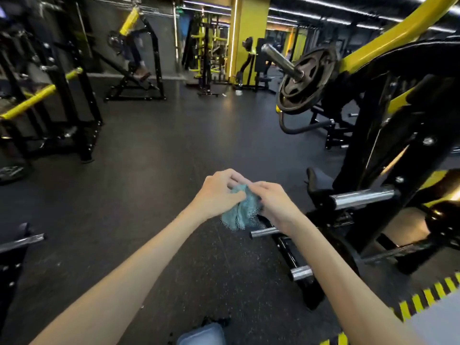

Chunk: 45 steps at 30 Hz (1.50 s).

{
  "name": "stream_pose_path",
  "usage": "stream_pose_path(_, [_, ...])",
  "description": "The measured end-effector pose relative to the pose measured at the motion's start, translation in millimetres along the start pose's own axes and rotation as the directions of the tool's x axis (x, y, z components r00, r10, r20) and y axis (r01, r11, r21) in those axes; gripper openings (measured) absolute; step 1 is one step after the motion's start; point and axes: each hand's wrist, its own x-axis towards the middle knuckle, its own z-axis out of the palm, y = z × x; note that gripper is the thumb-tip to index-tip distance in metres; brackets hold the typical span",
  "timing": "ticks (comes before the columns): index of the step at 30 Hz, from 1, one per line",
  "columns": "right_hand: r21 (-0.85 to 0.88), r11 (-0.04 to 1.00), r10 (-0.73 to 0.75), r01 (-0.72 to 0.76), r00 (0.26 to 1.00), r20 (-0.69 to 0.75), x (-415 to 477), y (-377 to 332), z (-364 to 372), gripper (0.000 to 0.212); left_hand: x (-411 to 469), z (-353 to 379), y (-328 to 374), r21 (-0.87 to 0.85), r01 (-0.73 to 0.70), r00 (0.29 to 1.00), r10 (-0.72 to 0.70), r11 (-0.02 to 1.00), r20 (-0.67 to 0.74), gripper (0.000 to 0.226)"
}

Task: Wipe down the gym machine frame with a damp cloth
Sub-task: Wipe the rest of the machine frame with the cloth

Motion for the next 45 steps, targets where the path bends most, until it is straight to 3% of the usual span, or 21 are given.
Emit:
stream_pose_path(3, [0.099, 0.995, 0.018, -0.031, 0.991, 0.133, 23.2, 4.0, -12.0, 0.036, 5.3, 7.5, 5.0, -0.09, 0.1, 0.995, -0.102, 0.991, -0.014, 0.017])
stream_pose_path(8, [0.15, 0.989, -0.037, 0.005, 0.976, 0.217, 52.5, 14.9, -11.2, 0.009, 4.5, -1.8, -15.9, -0.244, 0.235, 0.968, -0.204, 0.941, 0.145, 0.022])
stream_pose_path(11, [0.085, 0.996, -0.047, 0.023, 0.954, 0.296, 71.0, 20.0, -8.4, 0.022, 5.0, -15.1, -37.0, -0.333, 0.221, 0.967, -0.249, 0.917, -0.046, 0.023])
stream_pose_path(13, [0.058, 0.998, -0.035, 0.015, 0.93, 0.367, 80.6, 20.5, -5.0, 0.026, 10.8, -23.6, -55.7, -0.24, 0.187, 0.959, -0.23, 0.953, -0.166, 0.033])
stream_pose_path(16, [-0.012, 1.0, 0.02, -0.017, 0.868, 0.496, 93.7, 21.7, 1.2, 0.027, 16.5, -26.6, -76.4, -0.224, 0.265, 0.963, -0.271, 0.938, 0.004, 0.052])
stream_pose_path(19, [-0.044, 0.997, 0.076, -0.062, 0.803, 0.591, 111.2, 29.3, 6.6, 0.025, 22.6, -21.6, -96.5, -0.3, 0.299, 0.954, -0.286, 0.906, 0.086, 0.031])
stream_pose_path(25, [-0.019, 0.98, 0.172, -0.197, 0.8, 0.575, 150.5, 74.1, 5.4, 0.041, 39.4, 7.5, -137.1, -0.398, 0.324, 0.914, -0.392, 0.858, -0.102, 0.015])
stream_pose_path(32, [-0.111, 0.94, 0.325, -0.323, 0.742, 0.586, 191.3, 123.6, -3.0, 0.027, 58.3, 56.9, -162.8, -0.49, 0.399, 0.8, -0.555, 0.775, -0.226, 0.016])
stream_pose_path(37, [-0.134, 0.941, 0.328, -0.31, 0.748, 0.577, 198.7, 171.4, -7.1, 0.02, 49.4, 93.1, -193.6, -0.641, 0.428, 0.721, -0.668, 0.637, -0.183, 0.047])
stream_pose_path(40, [-0.102, 0.933, 0.343, -0.346, 0.764, 0.547, 198.1, 213.1, -8.6, 0.027, 36.8, 122.8, -218.5, -0.712, 0.464, 0.679, -0.727, 0.528, -0.097, 0.047])
stream_pose_path(45, [-0.07, 0.872, 0.457, -0.485, 0.753, 0.474, 190.3, 311.5, -7.5, 0.03, 12.1, 186.9, -289.9, -0.65, 0.512, 0.659, -0.742, 0.561, -0.122, 0.038])
